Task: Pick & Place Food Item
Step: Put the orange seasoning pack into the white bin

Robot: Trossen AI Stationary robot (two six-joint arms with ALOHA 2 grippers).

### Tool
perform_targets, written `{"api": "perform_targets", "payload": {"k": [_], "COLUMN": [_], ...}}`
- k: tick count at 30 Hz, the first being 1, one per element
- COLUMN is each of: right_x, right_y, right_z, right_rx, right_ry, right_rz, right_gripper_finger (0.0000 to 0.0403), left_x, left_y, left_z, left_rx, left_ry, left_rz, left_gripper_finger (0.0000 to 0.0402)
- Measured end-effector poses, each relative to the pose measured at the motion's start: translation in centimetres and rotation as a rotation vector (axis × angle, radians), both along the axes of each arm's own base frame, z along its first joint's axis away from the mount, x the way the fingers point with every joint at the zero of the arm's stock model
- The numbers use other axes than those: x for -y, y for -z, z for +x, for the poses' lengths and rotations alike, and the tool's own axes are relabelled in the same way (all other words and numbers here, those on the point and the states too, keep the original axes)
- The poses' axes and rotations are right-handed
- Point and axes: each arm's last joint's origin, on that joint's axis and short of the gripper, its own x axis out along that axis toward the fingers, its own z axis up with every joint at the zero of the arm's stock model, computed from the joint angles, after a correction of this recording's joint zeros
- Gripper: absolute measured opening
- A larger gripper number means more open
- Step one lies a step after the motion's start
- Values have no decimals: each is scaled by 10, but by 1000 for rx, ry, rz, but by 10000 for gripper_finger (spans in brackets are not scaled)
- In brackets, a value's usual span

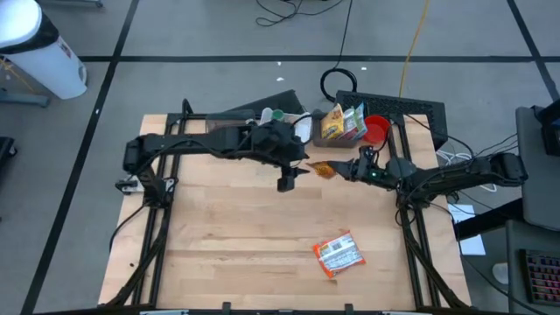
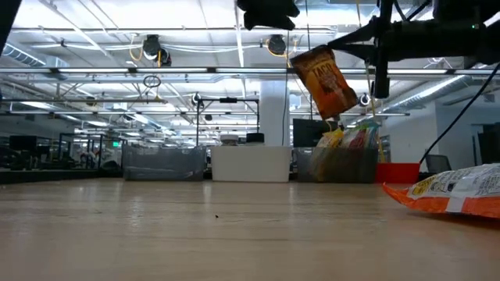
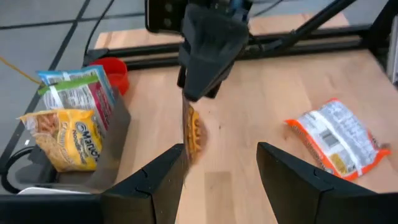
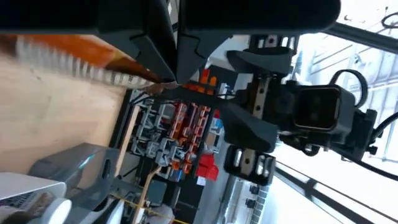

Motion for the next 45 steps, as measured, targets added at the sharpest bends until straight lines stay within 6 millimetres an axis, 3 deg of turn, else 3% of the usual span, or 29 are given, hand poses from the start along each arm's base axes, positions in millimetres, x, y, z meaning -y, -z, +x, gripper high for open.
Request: {"api": "perform_targets", "payload": {"k": [11, 23, 40, 45], "right_x": [-1, -1, -1, -1], "right_y": [-9, -11, -15, -16], "right_z": [6, 6, 5, 5], "right_rx": [50, 86, 127, 140], "right_ry": [-47, -48, -47, -47], "right_rz": [-12, -14, -16, -17], "right_gripper_finger": [0, 0, 0, 0], "left_x": [-8, -17, -22, -21], "left_y": [5, 4, 4, 4], "left_z": [24, 26, 25, 25], "left_rx": [-95, -94, -93, -91], "left_ry": [12, -16, 1, 20], "left_rz": [-27, -18, 12, 12], "left_gripper_finger": [207, 203, 11, 6]}}
